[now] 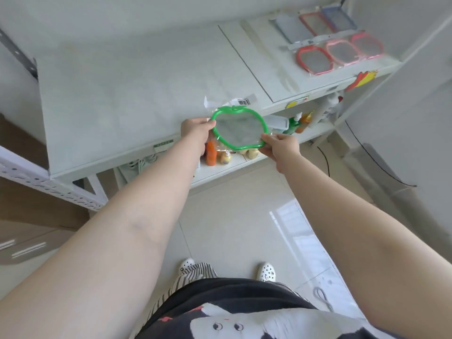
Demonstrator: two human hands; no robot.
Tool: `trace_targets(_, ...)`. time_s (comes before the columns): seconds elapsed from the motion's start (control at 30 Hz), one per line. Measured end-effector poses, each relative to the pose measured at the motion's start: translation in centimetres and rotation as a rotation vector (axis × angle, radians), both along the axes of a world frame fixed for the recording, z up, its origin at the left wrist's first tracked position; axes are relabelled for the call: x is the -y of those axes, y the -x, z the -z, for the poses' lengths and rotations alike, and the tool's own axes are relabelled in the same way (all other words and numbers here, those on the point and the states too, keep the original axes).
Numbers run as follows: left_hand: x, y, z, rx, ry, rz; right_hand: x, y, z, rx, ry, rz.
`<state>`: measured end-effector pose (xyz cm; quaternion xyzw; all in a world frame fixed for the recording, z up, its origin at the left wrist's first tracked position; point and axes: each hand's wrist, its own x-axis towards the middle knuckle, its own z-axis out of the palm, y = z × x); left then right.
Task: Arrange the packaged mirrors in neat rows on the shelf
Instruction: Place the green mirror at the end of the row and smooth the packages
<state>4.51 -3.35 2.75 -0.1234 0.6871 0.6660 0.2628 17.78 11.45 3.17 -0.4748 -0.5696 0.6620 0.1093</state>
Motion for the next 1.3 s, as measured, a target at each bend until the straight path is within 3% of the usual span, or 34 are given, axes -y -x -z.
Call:
trace_targets(0.3,-16.3,-12.5,2.3,0.072,-0.021,0.118,-14.8,-14.1,1.4,-0.04,0.084,0.142)
trace_targets(0.53,-24.4,-17.4,2.3,0.044,-0.037,0.122,-23.0,-19.5,1.1,-0.072,0.116,0.166)
trace_targets(0.97,-36.3,-11.8,1.9,0.007,-0.021,0.124,-34.0,-14.1,0.3,-0.078,0.033,0.213)
trace_targets(1.3,-42.2,-4.5,0.5,-0.043,-0.042,0.022,-40.5,-6.1,-1.2,-0.005,0.02,0.111)
